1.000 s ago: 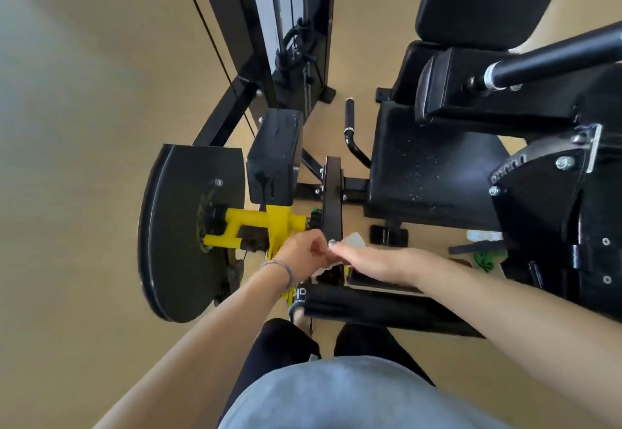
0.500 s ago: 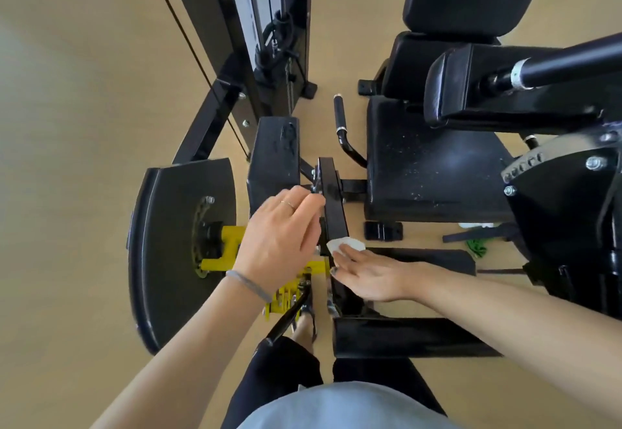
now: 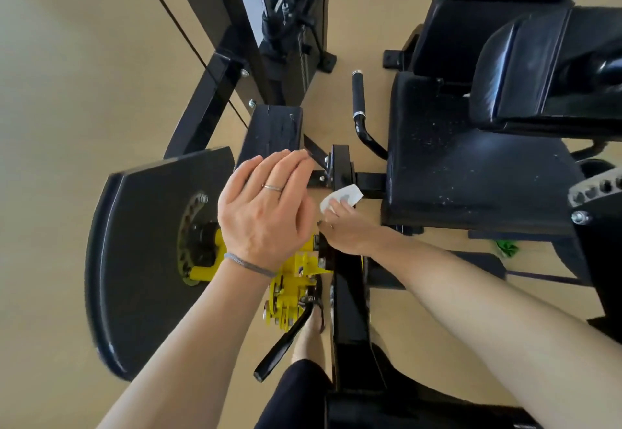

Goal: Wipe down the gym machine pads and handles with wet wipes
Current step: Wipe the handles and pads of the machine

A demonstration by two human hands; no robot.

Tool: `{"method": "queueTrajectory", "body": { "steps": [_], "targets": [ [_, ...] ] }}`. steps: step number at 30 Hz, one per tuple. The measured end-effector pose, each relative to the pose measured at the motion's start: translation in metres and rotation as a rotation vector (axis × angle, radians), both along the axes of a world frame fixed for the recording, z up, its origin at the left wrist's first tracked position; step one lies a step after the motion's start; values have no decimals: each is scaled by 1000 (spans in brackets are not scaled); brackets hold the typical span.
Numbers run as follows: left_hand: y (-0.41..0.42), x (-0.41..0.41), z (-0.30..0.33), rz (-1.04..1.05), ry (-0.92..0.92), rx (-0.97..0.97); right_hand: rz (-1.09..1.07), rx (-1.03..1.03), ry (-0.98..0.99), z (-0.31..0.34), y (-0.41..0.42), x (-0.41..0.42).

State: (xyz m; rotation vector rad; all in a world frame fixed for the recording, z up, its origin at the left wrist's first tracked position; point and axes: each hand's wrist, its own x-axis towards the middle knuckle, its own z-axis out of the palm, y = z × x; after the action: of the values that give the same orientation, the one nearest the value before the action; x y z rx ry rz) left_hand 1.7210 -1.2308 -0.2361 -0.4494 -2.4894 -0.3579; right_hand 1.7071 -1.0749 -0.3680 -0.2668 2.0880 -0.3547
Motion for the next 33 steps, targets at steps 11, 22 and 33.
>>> {"method": "queueTrajectory", "body": {
  "steps": [11,22,33],
  "targets": [
    [1,-3,5,18,-69,-12,107,-16,-28,61,25,52],
    [3,-2,6,32,-130,-3,205,-83,-77,93,35,77],
    [1,-8,-5,19,-25,-25,60,89,34,-105,10,-86]
  ]
}}
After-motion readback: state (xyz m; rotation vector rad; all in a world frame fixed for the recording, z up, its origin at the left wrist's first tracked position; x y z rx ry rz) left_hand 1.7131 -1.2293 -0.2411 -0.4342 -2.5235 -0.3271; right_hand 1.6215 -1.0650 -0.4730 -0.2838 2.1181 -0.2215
